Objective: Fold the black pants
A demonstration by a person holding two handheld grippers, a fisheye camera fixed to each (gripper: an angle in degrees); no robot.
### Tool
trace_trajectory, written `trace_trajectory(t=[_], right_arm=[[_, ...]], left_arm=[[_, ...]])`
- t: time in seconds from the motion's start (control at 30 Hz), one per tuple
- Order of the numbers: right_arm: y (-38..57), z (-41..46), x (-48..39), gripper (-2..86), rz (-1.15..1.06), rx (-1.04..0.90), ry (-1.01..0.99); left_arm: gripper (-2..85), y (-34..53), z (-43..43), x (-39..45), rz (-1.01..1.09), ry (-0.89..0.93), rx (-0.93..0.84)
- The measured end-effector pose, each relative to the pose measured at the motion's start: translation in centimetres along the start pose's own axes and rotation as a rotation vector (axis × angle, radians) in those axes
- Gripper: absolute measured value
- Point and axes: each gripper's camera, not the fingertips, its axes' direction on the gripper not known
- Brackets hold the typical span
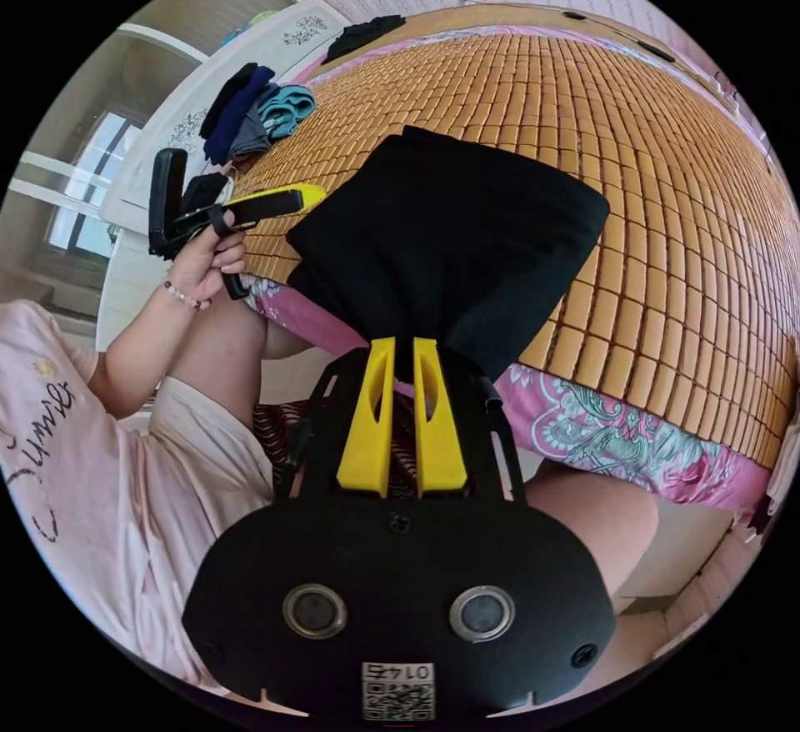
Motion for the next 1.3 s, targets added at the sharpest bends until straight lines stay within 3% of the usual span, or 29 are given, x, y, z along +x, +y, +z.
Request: trace_trajectory(t=[0.23, 0.37, 0.47, 0.57, 0.7, 1.0, 1.17, 1.3], right_arm=[[1.6, -0.6, -1.7, 4.3, -0.117, -0.081, 0.051], [3.9, -4.2, 1.5, 9.3, 0.078, 0.172, 0.009], [5.1, -2.9, 5.5, 14.4, 0.278, 0.224, -0.068], [6.3, -1.4, 6.5, 13.6, 0.343, 0.284, -0.172], [7.7, -0.9, 5.2, 8.5, 0.339, 0.284, -0.087], [11.1, -7.5, 3.0, 3.3, 0.148, 0.365, -0.257], [12.9, -21.2, -0.4, 2.7, -0.245, 0.363, -0.052], [17.7, -31.7, 1.2, 2.9, -0.337, 0.326, 0.165]], left_arm=[[9.5, -0.8, 1.2, -0.3, -0.029, 0.020, -0.022], [9.9, -1.2, 0.5, -0.6, -0.035, 0.079, 0.046], [12.3, -2.4, 1.8, -1.0, -0.045, 0.156, 0.029], [12.3, -3.3, 3.6, -0.7, -0.038, 0.176, -0.039], [7.9, -3.2, 4.0, -0.1, -0.011, 0.125, -0.072], [1.0, -0.3, 2.9, 2.5, -0.151, 0.221, 0.049], [0.1, 0.1, 3.7, 10.5, -0.166, 0.400, 0.204], [0.4, -3.4, 4.8, 22.0, 0.004, 0.521, 0.316]])
